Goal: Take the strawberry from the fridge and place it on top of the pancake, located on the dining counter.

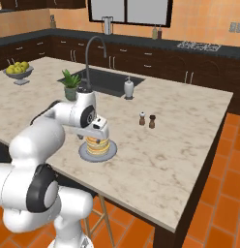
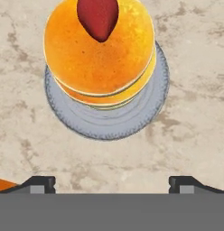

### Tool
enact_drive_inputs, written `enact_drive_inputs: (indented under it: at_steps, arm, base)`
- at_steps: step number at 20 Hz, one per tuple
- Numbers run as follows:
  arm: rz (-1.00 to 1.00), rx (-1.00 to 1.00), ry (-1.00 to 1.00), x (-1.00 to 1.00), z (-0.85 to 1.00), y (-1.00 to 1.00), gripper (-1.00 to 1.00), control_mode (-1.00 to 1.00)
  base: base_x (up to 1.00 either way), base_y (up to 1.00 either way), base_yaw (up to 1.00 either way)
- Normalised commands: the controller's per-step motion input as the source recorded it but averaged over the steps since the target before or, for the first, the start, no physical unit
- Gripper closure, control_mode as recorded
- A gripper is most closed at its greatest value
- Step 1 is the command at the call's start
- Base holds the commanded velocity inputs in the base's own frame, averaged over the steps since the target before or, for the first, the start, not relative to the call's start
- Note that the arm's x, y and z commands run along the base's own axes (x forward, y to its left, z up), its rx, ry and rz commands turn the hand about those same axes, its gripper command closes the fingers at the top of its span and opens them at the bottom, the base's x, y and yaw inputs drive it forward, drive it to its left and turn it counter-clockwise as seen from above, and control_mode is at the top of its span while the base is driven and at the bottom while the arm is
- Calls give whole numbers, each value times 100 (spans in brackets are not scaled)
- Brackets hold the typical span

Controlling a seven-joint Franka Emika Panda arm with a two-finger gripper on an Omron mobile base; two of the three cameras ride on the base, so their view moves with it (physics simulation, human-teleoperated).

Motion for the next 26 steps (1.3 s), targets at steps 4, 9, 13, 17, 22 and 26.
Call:
enact_drive_inputs:
  at_steps: [4, 9, 13, 17, 22, 26]
  arm:
    - [0, -2, -32, -94, 18, 0, -100, -100]
    - [0, 0, -32, -88, 15, 0, -100, -100]
    - [-1, -1, -32, -90, 17, 0, -100, -100]
    - [-2, -4, -33, -79, 57, 0, -100, -100]
    - [0, -2, -20, -55, 43, 0, -100, -100]
    - [0, 0, 0, -3, 0, 1, -100, -100]
  base:
    - [0, 0, 0]
    - [0, 0, 0]
    - [0, 0, 0]
    - [0, 0, 0]
    - [0, 0, 0]
    - [0, 0, 0]
